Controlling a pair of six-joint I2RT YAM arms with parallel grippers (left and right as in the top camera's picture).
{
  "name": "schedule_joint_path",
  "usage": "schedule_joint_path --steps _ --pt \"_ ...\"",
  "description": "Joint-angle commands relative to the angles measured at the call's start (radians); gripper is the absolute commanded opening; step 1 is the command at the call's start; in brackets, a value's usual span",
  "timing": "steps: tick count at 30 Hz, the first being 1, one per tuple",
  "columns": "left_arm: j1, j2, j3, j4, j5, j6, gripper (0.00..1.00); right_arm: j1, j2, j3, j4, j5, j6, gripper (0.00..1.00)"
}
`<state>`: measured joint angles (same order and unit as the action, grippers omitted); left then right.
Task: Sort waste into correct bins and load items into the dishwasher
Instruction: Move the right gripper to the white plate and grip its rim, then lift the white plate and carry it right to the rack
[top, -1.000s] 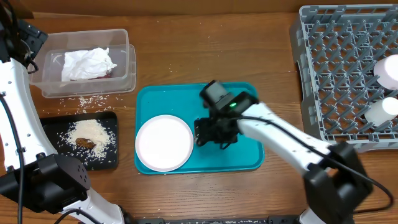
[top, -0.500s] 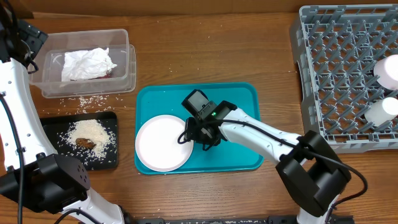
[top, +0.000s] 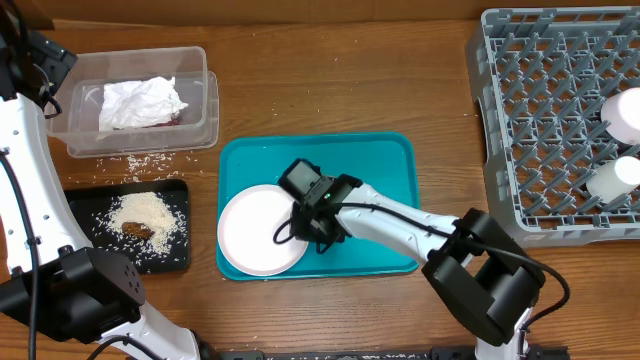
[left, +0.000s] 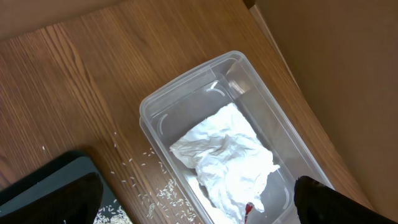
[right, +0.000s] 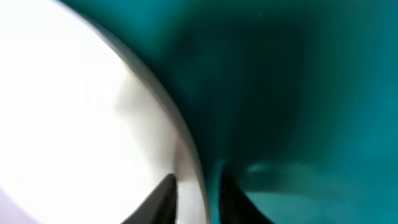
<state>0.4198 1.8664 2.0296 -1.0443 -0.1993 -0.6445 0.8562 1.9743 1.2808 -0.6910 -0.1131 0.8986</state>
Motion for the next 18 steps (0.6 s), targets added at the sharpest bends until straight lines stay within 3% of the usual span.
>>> schedule_joint_path --steps 1,2,6,12,16,18 --pt "0.005 0.006 0.004 0.001 -0.013 0.016 1.0 0.003 0.019 0.002 -0.009 0.034 0.018 0.12" --pt "0.005 0.006 0.004 0.001 -0.013 0.016 1.0 0.002 0.019 0.002 -0.011 0.034 0.018 0.04" --pt "0.005 0.006 0.004 0.001 -0.013 0.016 1.0 0.0 0.018 0.021 -0.051 0.064 0.018 0.04" --pt "0.005 0.006 0.004 0.001 -0.013 0.016 1.0 -0.033 -0.002 0.186 -0.275 0.166 -0.01 0.04" --pt "0.005 0.006 0.004 0.001 -0.013 0.016 1.0 -0.142 -0.043 0.334 -0.504 0.282 -0.026 0.04" --pt "0.005 0.006 0.004 0.001 -0.013 0.016 1.0 -0.225 -0.074 0.42 -0.607 0.34 -0.099 0.04"
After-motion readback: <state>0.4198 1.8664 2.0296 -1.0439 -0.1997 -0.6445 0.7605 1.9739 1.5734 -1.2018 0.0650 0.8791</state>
